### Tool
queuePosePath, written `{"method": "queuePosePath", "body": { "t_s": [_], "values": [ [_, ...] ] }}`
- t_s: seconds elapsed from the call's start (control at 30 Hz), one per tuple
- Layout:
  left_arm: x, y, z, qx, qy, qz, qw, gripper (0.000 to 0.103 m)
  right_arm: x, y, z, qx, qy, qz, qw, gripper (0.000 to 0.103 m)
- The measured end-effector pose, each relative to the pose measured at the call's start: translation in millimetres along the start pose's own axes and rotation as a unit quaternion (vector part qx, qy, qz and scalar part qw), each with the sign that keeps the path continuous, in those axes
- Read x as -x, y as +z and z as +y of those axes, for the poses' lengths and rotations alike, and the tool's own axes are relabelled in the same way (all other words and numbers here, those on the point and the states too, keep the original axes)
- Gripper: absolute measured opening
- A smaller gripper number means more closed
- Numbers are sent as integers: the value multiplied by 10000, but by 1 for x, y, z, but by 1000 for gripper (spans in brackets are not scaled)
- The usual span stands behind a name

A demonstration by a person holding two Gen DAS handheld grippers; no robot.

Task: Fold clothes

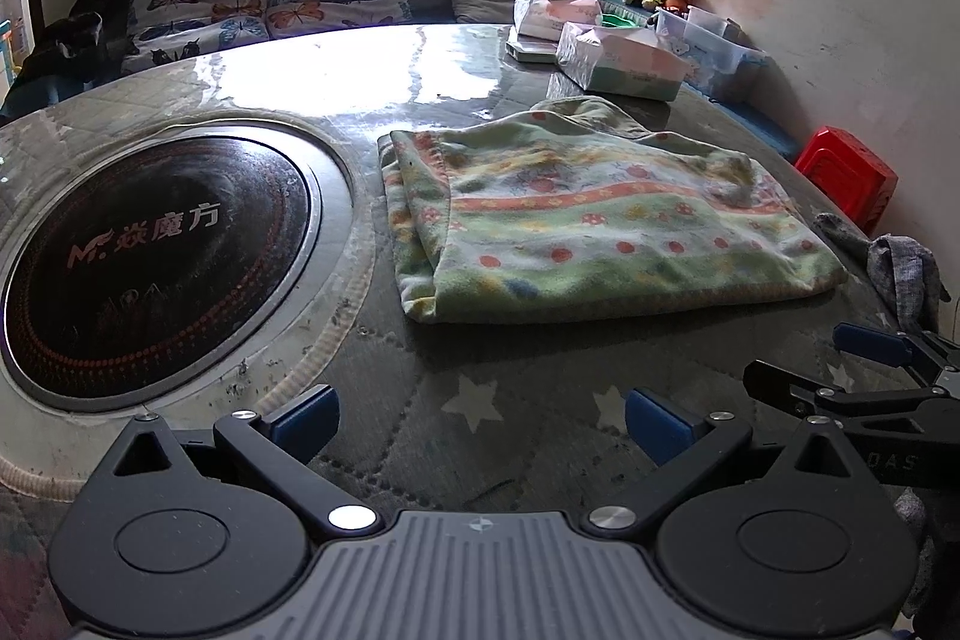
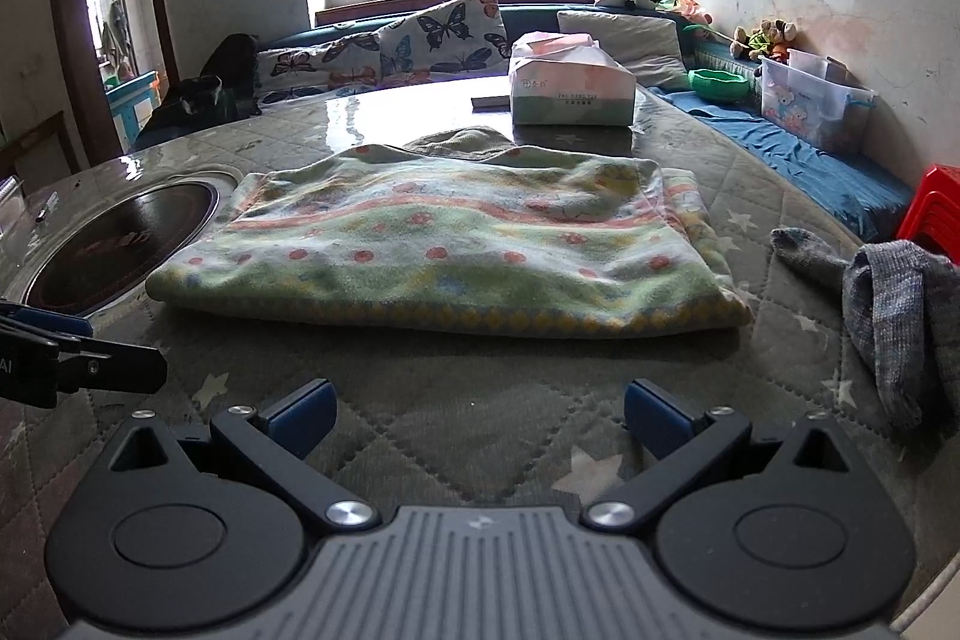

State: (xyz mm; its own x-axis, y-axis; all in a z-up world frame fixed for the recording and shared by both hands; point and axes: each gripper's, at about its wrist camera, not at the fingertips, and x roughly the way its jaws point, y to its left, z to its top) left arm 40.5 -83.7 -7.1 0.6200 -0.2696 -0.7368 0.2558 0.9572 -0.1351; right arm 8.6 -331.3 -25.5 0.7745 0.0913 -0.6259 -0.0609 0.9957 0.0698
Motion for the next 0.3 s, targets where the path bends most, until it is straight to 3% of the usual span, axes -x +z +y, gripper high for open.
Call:
{"method": "queuePosePath", "body": {
  "t_s": [0.3],
  "values": [
    [2,-1,-2,-9,-28,-34,10000,103,2,-2,1,10,19,-10,10000,103]
  ]
}}
